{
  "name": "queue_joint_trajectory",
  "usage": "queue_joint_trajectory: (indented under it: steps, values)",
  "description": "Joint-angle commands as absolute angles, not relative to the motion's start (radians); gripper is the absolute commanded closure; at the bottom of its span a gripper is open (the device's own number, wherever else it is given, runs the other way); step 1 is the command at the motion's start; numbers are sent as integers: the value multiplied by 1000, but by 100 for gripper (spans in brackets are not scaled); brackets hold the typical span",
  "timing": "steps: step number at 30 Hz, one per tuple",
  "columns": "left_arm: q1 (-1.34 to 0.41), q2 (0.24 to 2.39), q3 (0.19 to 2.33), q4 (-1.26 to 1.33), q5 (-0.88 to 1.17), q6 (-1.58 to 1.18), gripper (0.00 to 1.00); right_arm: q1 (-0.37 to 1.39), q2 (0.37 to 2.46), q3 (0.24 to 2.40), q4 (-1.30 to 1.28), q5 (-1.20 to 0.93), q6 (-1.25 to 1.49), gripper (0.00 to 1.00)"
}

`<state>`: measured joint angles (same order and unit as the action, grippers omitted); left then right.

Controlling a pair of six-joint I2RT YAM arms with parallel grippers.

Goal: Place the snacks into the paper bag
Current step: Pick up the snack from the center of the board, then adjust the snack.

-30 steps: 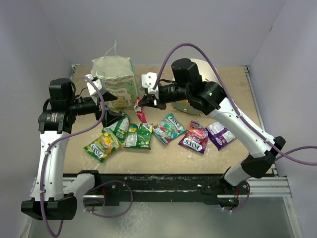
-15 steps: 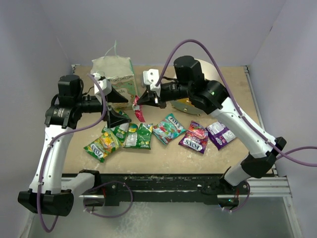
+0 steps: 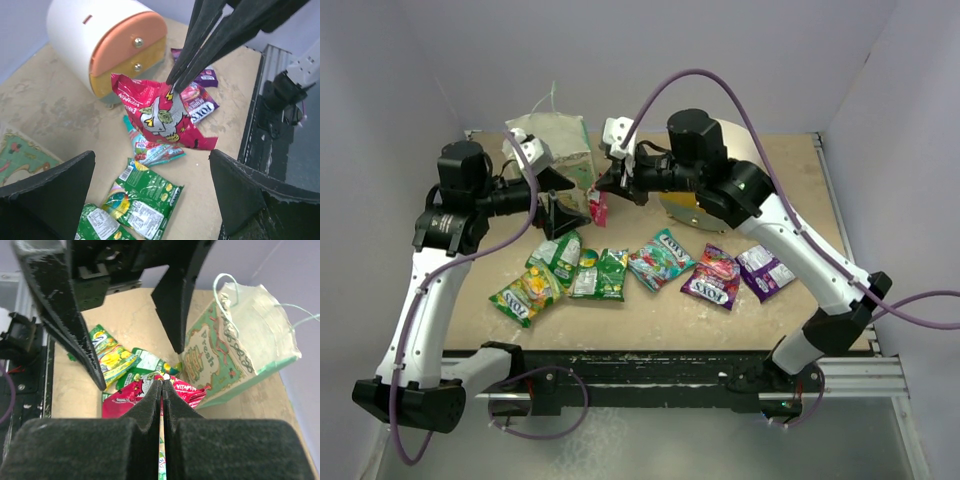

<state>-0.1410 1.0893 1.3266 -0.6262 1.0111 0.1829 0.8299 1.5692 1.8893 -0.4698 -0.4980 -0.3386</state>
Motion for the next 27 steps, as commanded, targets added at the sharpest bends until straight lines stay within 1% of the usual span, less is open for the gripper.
queue_joint_trajectory:
  steps: [1,7,14,21,27]
  values:
    - [-157,1091,1379,-513,914,46,1,828,1582,1911,-362,-369,-224,100]
    - [-182,1118,1374,-438,841,-51,1,828,1609,1937,-337,-267,-153,100]
    - [-221,1177,1382,-397,725,-69,1,828,1639,1980,-342,-232,-91,100]
    - [-234,1223,1396,-370,706,-70,8,831,1652,1984,-344,-244,-79,100]
    - [-239,1235,1377,-339,748,-75,19,833,1649,1962,-337,-245,-81,100]
